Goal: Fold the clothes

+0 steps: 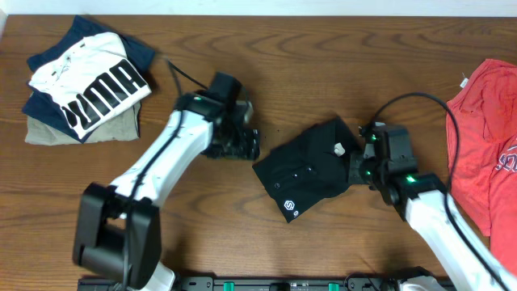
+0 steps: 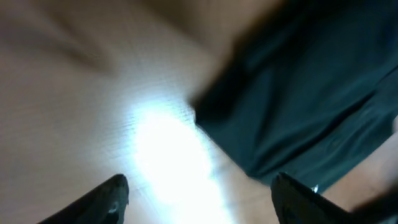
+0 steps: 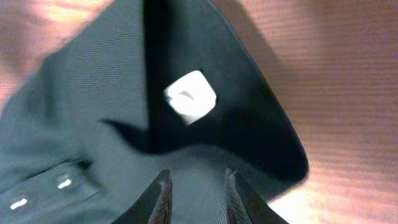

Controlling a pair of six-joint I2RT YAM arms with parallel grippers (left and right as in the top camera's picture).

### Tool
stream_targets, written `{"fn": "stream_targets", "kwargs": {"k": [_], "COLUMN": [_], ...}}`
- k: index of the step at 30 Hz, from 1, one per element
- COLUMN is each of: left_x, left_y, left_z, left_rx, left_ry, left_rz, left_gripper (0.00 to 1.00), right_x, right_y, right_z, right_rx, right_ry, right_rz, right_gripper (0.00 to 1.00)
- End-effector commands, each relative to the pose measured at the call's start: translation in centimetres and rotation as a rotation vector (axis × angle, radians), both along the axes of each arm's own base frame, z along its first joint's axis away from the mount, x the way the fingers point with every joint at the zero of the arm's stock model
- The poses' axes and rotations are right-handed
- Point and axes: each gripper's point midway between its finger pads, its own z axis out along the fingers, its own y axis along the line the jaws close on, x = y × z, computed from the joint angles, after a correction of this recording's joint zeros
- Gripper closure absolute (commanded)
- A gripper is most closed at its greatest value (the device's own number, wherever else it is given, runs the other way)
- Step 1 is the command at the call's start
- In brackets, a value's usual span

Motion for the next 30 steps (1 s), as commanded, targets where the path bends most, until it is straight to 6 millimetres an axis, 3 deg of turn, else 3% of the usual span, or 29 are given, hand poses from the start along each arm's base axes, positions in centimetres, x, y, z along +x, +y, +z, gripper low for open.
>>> {"fn": "stream_targets", "kwargs": {"k": [1,6,10,17,24,27,30], "left_x": [1.7,2.6,1.9,-0.2,-4.3,-6.8,-8.8], "left_y": [0.4,-0.8,-1.4,-3.1,-2.8,-1.9,-1.0], "left_z": [0.2,-1.0,-3.2,-6.6,-8.3,-8.1,-7.5], "left_rx": [0.006,-0.020,0.000,-0.022,0.047,0.094,0.132], "left_ry": [-0.064,-0.075,-0.017,0.116,0.295,0.400,0.485], "left_rz": [0.016,-0.002,-0.023,-0.066,-0.097,-0.102,-0.101], "left_gripper": [0.22,0.21,0.21,0.21,0.21,0.21,0.21], "right_x": [-0.6,-3.6,-5.6,-6.5,-4.7,-2.0,1.5], "right_y": [0.6,-0.1,-0.6,-0.8,-0.8,-0.6,-0.6], "right_z": [2.2,0.3,-2.1,-5.5,-8.6,-8.9,-7.7], "right_rx": [0.028,-0.005,-0.033,-0.065,-0.084,-0.087,-0.093], "right_ry": [-0.039,0.096,0.218,0.347,0.361,0.265,0.117], "right_rz": [0.028,0.028,0.026,0.023,0.015,0.005,-0.020], "right_gripper": [0.70,0.69,0.71,0.73,0.73,0.73,0.72]}}
